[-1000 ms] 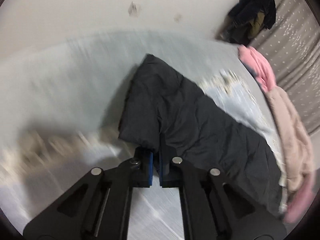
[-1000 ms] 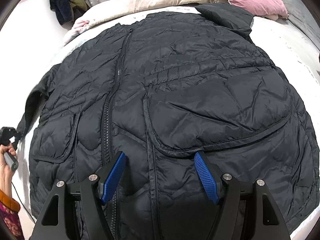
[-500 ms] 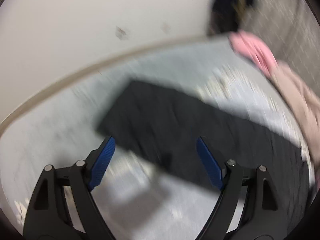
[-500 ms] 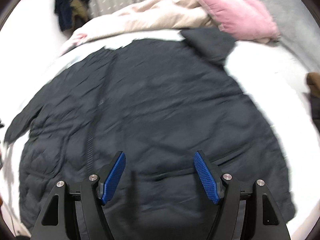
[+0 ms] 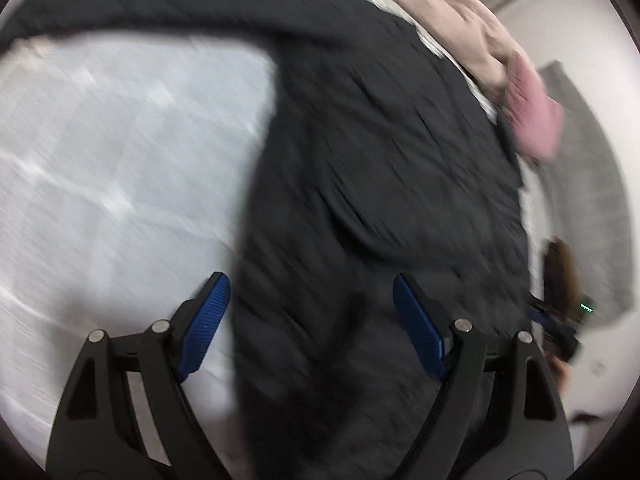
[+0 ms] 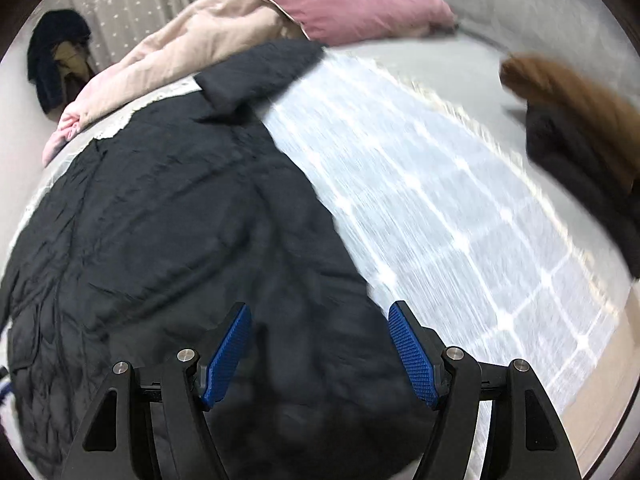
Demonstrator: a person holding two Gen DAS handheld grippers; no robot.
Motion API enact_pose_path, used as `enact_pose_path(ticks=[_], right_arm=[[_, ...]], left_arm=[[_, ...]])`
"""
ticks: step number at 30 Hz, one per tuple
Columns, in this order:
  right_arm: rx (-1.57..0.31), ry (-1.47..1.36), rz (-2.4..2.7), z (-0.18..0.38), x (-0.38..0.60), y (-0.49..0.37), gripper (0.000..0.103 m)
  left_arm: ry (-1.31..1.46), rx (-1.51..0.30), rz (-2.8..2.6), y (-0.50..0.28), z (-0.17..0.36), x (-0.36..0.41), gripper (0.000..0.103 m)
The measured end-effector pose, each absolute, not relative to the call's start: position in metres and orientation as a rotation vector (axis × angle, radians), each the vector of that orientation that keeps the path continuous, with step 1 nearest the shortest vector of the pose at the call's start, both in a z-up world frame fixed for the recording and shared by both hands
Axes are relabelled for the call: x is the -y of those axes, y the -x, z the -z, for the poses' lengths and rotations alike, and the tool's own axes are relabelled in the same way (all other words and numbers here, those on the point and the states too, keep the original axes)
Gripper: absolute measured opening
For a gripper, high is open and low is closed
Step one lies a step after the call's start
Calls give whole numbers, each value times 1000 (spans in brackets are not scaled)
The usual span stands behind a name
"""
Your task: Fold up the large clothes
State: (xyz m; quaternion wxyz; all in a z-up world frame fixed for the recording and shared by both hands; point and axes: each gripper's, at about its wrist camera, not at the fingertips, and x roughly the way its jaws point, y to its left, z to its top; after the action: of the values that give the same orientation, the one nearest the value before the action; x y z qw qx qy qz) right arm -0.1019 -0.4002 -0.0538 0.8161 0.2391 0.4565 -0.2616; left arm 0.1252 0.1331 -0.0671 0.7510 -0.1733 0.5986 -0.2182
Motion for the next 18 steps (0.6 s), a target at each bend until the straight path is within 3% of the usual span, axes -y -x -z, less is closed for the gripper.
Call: enact_pose_path(ticks=[2,4,6,8,9,14,16,17,18], right_arm=[[-984,-605,489,66,409,114,72],[-981,-670,424,73,411,125,68],[-969,-685,343,72,405,133,29],[-955,-701,290,66,397,139,14],[-952,-689,285,62,392,142,12],[-976,-617,266,45,364,158,10],[-1042,-567,283,51,354,157,11],[-1069,-551,295,56,353,151,19],[-1082,-549,318,60,353,150,24]], left_arm=[[353,-1351,528,-115,74,-123,83],[267,-1321,515,-109,71,-116,74],[211,-1319,509,-104,69,-113,30],[242,-1321,514,-102,69,-116,15],[259,-1321,511,-100,66,-121,12],[222,-1302,449,-106,58,-138,11],[133,-1325,398,-105,65,-131,21],[99,-1326,371,-109,66,-126,33],[83,-1312,346,-111,64,-123,38]])
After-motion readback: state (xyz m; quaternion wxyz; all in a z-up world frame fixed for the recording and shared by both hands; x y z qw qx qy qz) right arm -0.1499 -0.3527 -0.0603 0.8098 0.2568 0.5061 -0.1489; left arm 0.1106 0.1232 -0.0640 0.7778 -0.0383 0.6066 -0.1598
